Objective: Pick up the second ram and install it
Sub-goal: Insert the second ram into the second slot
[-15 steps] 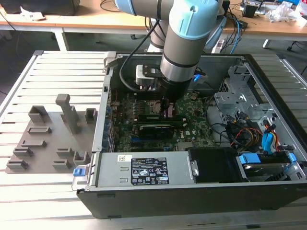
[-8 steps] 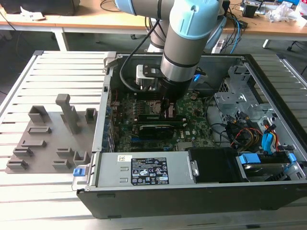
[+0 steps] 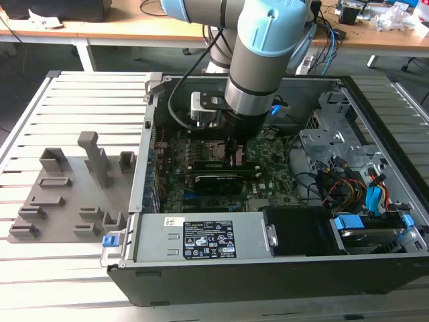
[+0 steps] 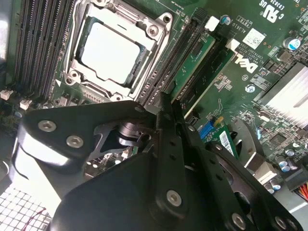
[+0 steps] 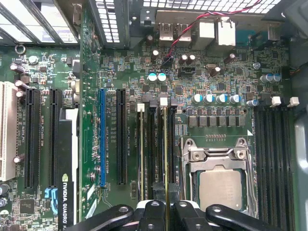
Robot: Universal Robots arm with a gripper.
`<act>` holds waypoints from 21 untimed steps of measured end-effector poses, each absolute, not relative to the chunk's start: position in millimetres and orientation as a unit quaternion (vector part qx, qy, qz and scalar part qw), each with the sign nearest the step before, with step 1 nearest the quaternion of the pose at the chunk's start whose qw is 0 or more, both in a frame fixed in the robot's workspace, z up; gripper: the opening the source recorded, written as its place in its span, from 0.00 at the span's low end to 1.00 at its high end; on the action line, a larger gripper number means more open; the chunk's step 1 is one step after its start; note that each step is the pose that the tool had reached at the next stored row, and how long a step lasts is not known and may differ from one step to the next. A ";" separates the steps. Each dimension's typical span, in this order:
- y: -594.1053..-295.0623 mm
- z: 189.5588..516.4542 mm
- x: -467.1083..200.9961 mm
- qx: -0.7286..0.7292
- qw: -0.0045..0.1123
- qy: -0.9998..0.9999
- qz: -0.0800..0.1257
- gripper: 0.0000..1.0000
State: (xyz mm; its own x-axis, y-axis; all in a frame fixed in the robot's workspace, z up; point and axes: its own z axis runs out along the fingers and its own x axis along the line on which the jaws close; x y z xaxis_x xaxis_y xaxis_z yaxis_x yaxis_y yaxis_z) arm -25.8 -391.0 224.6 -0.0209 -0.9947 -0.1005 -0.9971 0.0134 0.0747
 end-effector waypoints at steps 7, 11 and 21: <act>-390.9 222.7 -25.7 -0.700 0.012 0.712 0.064 0.21; -387.2 255.0 -25.7 -0.700 0.009 0.712 0.061 0.20; -385.3 270.2 -25.7 -0.700 0.009 0.712 0.061 0.11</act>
